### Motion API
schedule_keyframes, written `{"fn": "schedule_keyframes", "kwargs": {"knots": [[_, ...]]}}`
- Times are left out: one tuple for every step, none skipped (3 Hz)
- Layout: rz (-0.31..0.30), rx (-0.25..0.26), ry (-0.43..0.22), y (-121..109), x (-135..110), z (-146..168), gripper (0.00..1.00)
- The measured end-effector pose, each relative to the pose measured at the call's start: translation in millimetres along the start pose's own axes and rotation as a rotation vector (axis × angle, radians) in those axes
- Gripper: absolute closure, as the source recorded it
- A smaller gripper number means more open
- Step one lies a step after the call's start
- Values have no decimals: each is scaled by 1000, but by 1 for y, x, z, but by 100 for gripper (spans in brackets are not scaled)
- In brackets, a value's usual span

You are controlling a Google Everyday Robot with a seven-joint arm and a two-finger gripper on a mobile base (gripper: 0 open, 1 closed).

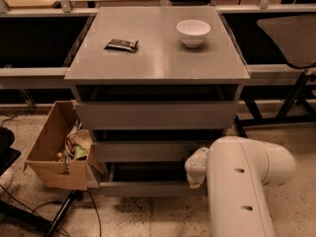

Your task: Open bottom drawer

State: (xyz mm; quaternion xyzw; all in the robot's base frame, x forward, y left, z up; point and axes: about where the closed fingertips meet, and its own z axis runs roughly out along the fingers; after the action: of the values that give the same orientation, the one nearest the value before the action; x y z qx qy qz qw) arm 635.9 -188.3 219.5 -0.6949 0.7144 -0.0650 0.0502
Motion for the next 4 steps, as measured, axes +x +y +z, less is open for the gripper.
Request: {"fn": "schedule_keyframes", "kwargs": {"knots": [[0,0,0,0,0,0,58],[0,0,0,0,0,0,35],[0,0,0,0,0,0,12],[0,0,0,0,0,0,0]]}}
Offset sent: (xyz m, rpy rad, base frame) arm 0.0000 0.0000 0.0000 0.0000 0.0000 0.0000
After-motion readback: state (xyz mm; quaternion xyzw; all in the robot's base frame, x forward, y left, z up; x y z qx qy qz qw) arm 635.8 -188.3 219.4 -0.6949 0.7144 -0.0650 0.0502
